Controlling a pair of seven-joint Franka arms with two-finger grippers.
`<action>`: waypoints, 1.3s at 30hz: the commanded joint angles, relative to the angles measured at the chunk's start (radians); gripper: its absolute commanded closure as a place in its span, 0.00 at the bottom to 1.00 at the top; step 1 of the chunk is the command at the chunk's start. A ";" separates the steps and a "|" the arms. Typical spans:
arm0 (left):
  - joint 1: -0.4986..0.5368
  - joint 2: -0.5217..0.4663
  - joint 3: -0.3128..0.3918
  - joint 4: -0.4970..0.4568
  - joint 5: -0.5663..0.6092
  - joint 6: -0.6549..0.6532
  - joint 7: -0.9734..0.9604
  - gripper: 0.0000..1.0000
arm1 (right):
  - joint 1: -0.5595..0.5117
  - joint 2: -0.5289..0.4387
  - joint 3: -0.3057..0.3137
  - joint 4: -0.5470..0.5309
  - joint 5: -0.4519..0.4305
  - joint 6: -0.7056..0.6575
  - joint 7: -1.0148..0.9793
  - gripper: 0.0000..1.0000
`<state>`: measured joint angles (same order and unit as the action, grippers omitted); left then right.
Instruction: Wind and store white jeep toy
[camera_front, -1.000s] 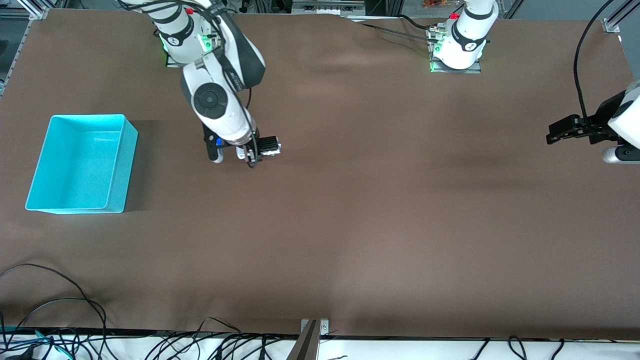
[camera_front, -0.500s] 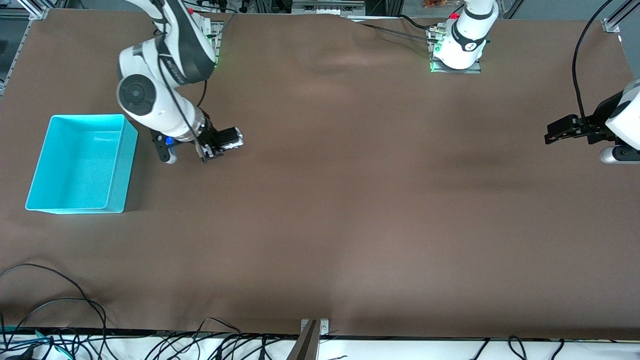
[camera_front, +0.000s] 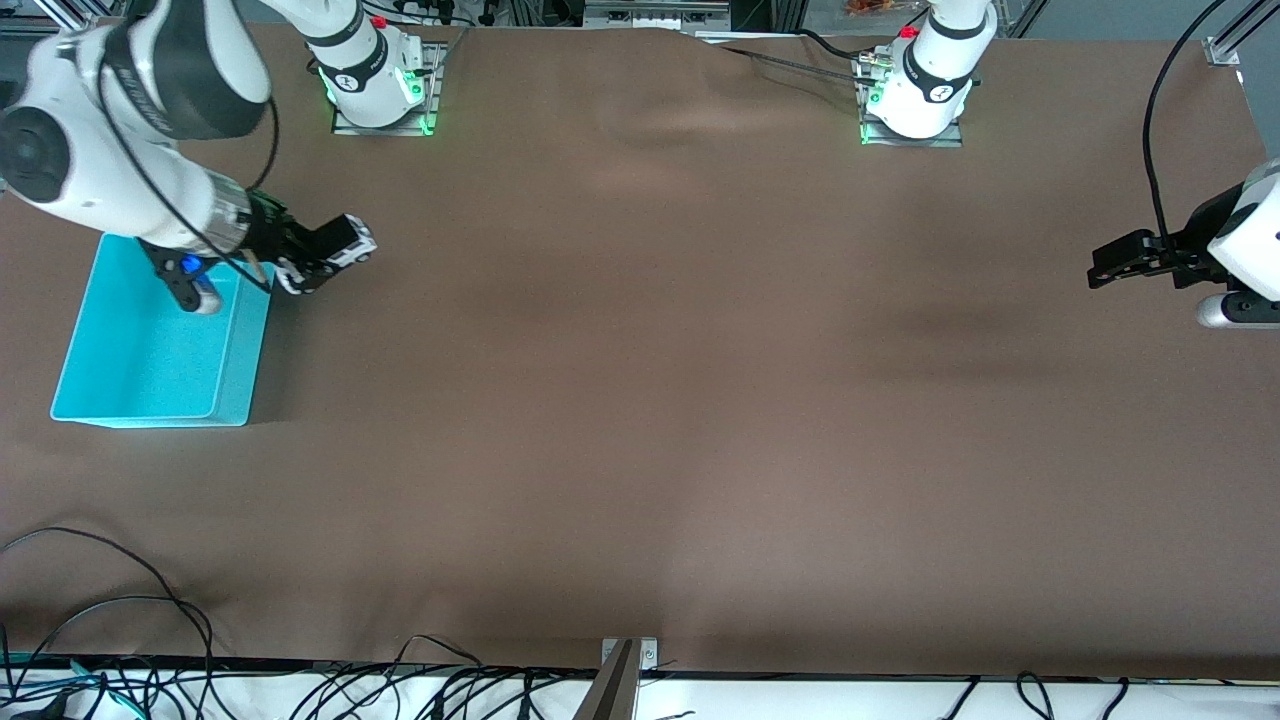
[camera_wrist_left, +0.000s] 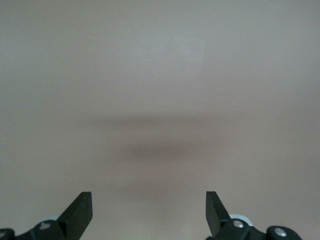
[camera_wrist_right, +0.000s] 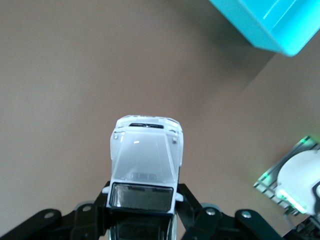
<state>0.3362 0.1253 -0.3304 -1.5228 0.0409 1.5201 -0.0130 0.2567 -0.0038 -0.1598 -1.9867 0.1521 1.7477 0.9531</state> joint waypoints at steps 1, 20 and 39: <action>0.009 -0.027 -0.003 -0.025 -0.029 -0.003 0.013 0.00 | -0.008 -0.022 -0.079 -0.006 -0.003 -0.037 -0.219 1.00; 0.007 -0.029 -0.004 -0.025 -0.029 -0.005 0.011 0.00 | -0.083 0.034 -0.362 -0.024 -0.071 -0.025 -0.870 1.00; 0.007 -0.027 -0.004 -0.026 -0.029 -0.005 0.011 0.00 | -0.114 0.202 -0.461 -0.147 -0.124 0.299 -1.155 1.00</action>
<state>0.3361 0.1252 -0.3327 -1.5241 0.0408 1.5201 -0.0130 0.1477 0.1616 -0.6204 -2.1167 0.0594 1.9823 -0.1592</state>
